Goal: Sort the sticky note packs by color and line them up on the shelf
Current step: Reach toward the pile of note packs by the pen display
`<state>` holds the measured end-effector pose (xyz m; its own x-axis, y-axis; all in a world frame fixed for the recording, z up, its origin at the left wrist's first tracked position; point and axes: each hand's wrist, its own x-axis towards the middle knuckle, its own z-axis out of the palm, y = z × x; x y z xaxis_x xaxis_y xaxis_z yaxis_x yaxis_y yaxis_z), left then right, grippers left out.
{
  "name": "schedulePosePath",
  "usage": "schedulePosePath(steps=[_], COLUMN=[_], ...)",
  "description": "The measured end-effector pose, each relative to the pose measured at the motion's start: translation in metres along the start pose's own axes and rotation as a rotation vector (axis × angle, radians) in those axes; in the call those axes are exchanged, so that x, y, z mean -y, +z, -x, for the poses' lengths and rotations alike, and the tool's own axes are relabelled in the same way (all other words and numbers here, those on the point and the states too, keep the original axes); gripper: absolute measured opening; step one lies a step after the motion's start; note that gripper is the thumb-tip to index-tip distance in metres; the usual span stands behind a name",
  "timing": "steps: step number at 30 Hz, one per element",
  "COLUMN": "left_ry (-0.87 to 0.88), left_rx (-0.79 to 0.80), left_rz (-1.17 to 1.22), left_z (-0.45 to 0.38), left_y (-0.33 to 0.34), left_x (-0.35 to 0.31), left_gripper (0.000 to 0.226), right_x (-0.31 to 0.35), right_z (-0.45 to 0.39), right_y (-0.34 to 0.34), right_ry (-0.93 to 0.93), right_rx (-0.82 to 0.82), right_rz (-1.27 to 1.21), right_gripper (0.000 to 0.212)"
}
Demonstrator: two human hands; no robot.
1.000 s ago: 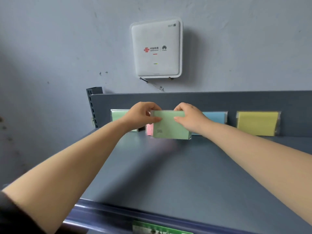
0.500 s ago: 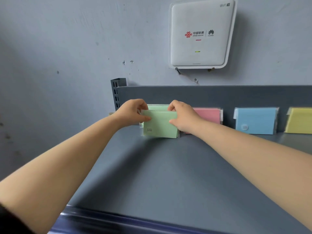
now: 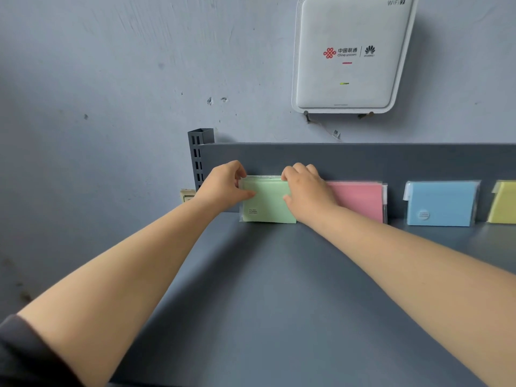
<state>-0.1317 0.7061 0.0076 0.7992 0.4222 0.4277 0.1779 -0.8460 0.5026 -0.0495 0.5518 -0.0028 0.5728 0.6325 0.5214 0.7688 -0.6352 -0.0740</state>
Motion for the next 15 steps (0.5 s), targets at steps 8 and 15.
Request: schedulePosePath(steps=[8,15], left_ry=[0.021,0.128], left_rx=[0.002,0.005], left_rz=[-0.329,-0.583], left_z=[0.008,0.041], left_y=[0.0,-0.011], left_x=[-0.011,-0.059], left_gripper=[0.039,0.035], right_x=[0.008,-0.003], right_z=[0.003,0.033], right_y=[-0.004,-0.062], right_ry=[0.026,-0.081], right_rx=[-0.013,0.054], right_rz=[0.188,0.12], right_gripper=[0.042,0.028])
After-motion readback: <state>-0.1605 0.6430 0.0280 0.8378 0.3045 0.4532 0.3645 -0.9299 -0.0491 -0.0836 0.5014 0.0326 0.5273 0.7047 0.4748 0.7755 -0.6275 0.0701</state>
